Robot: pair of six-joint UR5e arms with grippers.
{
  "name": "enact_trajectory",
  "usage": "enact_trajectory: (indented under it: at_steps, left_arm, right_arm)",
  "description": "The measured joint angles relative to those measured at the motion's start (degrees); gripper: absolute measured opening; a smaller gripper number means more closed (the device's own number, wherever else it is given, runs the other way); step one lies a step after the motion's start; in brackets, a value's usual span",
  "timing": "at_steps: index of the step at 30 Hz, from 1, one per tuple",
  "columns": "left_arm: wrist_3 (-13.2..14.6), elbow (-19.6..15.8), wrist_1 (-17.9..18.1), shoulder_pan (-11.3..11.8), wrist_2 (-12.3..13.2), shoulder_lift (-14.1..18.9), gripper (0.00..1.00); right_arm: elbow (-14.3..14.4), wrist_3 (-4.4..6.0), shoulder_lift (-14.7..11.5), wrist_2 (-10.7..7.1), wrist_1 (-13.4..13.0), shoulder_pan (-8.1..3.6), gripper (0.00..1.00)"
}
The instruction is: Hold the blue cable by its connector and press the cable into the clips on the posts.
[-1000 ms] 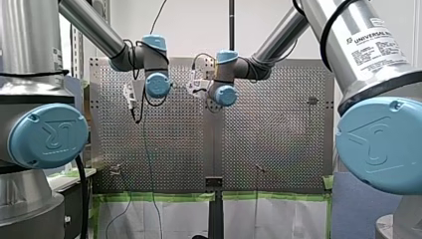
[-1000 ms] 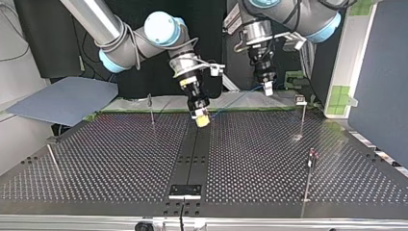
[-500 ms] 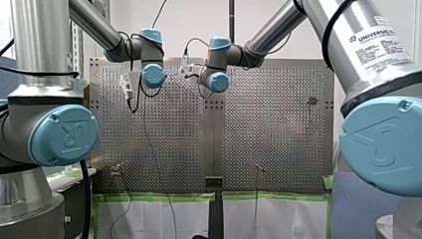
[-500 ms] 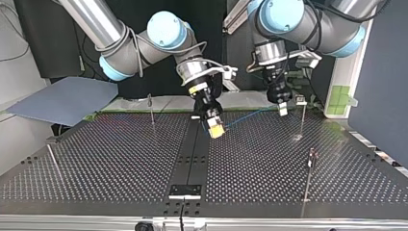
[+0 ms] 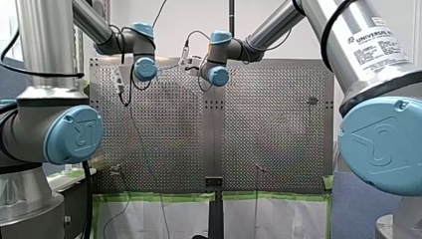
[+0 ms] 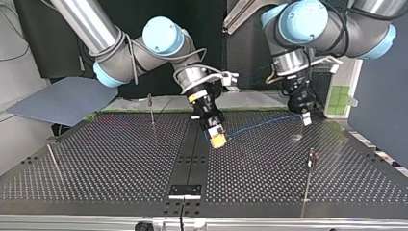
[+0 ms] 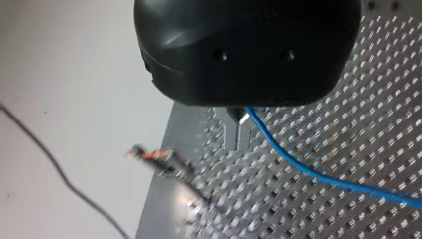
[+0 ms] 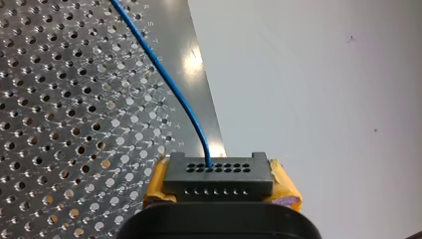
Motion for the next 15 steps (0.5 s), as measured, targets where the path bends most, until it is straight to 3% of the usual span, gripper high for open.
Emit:
enact_trajectory:
  at_steps: [8,15]
  left_arm:
    - [-0.9,3.6,-1.8,3.5,1.8,0.0,0.00]
    - [-1.3,5.3,-2.3,5.1,4.0,0.0,0.00]
  right_arm:
    - [-0.2,0.47,0.1,-0.19,0.0,-0.05,0.00]
    - [-1.6,0.83,0.2,-0.89,0.0,-0.04,0.00]
